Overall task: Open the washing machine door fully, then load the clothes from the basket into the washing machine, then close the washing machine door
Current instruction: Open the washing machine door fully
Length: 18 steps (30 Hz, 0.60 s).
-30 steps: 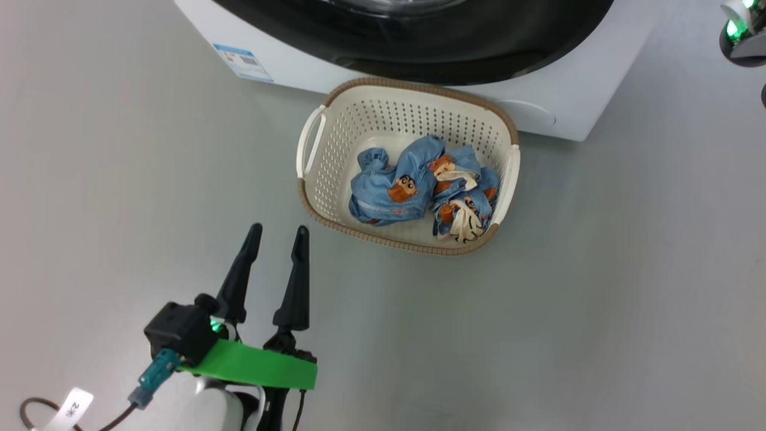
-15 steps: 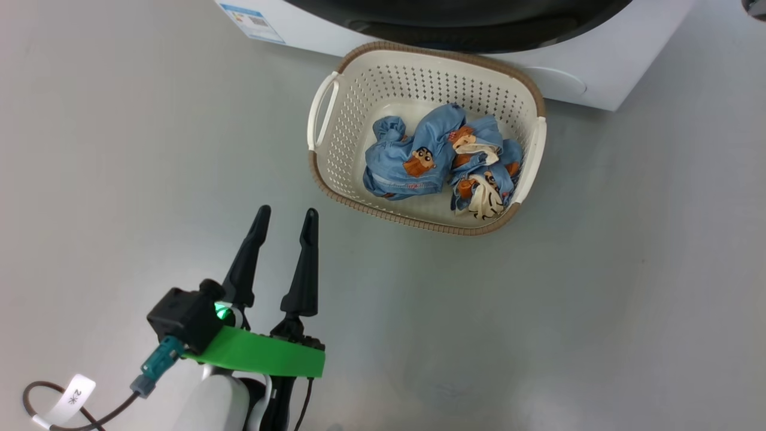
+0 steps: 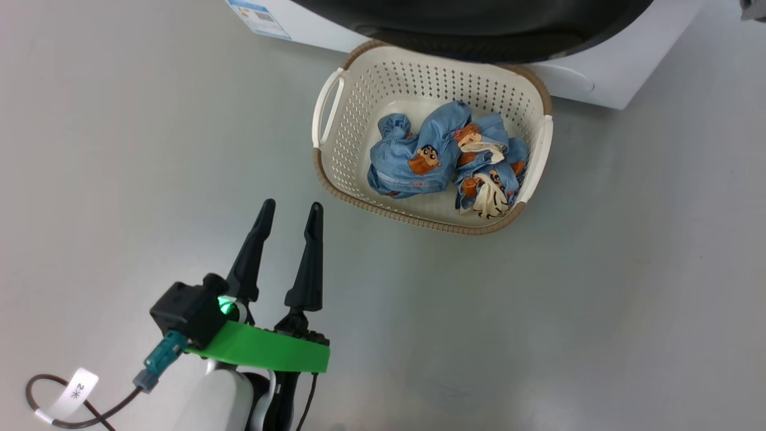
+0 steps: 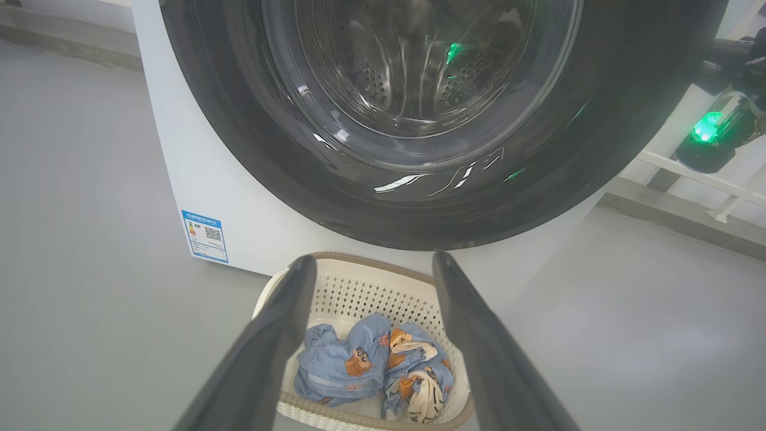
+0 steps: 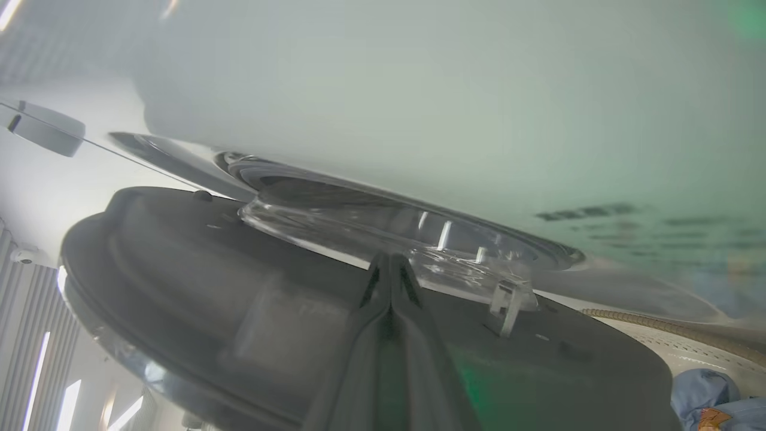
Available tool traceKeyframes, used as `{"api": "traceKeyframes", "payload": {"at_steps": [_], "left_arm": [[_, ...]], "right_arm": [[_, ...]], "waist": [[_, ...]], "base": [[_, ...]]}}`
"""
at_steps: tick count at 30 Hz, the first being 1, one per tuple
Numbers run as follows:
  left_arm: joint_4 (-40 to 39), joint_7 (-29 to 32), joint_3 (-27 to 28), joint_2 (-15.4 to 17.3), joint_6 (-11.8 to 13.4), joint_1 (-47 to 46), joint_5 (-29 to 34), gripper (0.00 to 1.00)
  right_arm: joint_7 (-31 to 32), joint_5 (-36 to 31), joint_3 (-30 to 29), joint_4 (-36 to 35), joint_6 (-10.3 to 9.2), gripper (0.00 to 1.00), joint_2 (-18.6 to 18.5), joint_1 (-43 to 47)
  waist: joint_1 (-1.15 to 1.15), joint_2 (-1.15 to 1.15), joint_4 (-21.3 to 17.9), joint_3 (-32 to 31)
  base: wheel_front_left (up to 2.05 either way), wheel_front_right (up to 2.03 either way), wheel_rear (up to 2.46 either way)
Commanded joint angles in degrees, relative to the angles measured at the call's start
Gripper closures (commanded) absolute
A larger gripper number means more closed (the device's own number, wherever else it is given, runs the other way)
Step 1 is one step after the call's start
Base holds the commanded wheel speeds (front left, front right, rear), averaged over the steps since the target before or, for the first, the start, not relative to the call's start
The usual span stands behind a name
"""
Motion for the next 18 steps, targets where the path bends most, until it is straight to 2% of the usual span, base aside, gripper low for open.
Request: {"api": "traceKeyframes", "payload": {"at_steps": [1,18], "left_arm": [[-0.86,-0.52,1.86,0.85,0.25,-0.35,-0.09,0.0],[1.38,-0.52,4.43,0.85,-0.57,2.84,2.85,0.0]], "right_arm": [[1.22,-0.28,1.06,-2.15,0.34,1.0,1.57,1.37],[3.5,0.15,5.47,-5.19,0.34,1.0,4.79,10.54]], "waist": [[0.0,0.0,-0.28,-0.83],[0.0,0.0,-3.46,-8.55]], "base": [[0.0,0.0,0.0],[0.0,0.0,0.0]]}}
